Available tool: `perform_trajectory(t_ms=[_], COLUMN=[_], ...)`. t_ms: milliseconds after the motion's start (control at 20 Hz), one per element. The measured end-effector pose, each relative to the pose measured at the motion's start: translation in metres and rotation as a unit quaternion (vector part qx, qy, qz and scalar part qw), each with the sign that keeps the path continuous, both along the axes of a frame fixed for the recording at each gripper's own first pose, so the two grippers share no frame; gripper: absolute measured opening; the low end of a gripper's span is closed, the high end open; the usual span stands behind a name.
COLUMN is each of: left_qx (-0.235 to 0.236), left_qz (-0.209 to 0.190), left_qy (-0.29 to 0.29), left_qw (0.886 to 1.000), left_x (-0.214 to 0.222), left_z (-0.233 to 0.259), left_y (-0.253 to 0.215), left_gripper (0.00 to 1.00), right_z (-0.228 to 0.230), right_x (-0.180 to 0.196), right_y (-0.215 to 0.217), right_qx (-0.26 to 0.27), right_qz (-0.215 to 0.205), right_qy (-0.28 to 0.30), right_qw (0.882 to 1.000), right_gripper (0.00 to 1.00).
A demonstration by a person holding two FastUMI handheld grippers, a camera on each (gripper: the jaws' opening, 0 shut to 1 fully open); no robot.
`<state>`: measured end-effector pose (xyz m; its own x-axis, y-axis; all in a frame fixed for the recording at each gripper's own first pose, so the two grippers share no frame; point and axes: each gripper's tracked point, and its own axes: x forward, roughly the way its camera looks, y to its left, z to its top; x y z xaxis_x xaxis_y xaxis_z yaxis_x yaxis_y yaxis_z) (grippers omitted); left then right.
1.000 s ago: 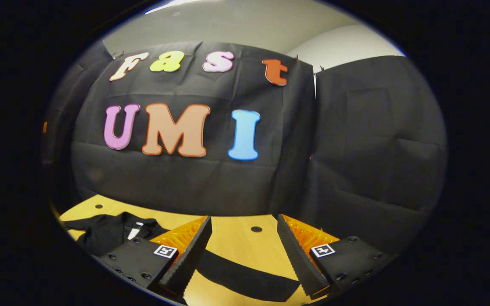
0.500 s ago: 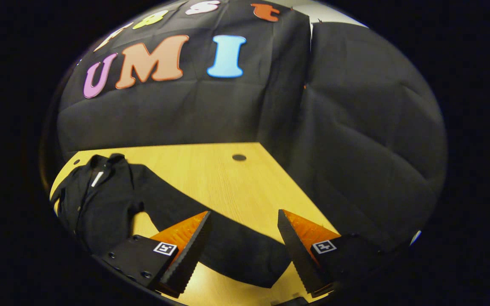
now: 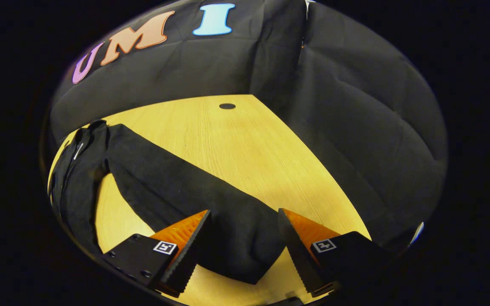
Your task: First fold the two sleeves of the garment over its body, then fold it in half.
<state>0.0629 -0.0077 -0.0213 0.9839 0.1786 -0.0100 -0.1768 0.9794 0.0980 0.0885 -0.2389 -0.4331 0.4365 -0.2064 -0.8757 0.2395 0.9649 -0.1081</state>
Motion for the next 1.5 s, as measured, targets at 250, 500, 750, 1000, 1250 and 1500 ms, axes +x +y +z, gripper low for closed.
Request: perform_trajectory(t_ms=[250,500,750,1000,1250,1500], left_qx=[0.006,0.003,0.020,0.015,0.001,-0.002], left_qz=[-0.013,-0.023,-0.011,0.004,0.004,0.023], left_qy=[0.000,0.010,0.006,0.010,0.010,0.002], left_qw=[1.000,1.000,1.000,1.000,1.000,1.000], left_x=[0.011,0.018,0.014,0.006,-0.005,-0.020], left_z=[0.001,-0.004,0.000,-0.005,-0.008,-0.007], left_y=[-0.026,-0.047,-0.043,-0.016,0.031,0.095], left_gripper=[0.92,0.92,0.98,0.98,0.98,0.95], right_z=[0.010,0.007,0.023,0.094,0.115,0.143], right_x=[0.005,0.023,0.021,0.038,0.040,0.052], right_y=[-0.007,0.023,0.035,0.054,0.070,0.072], right_qx=[0.051,0.047,0.072,0.118,0.108,0.114], right_qz=[-0.013,0.048,0.086,0.136,0.195,0.219], right_qy=[0.010,-0.009,-0.001,-0.089,-0.137,-0.177], right_qw=[0.999,0.998,0.994,0.980,0.965,0.953], right_gripper=[0.99,0.25,0.02,0.02,0.02,0.02])
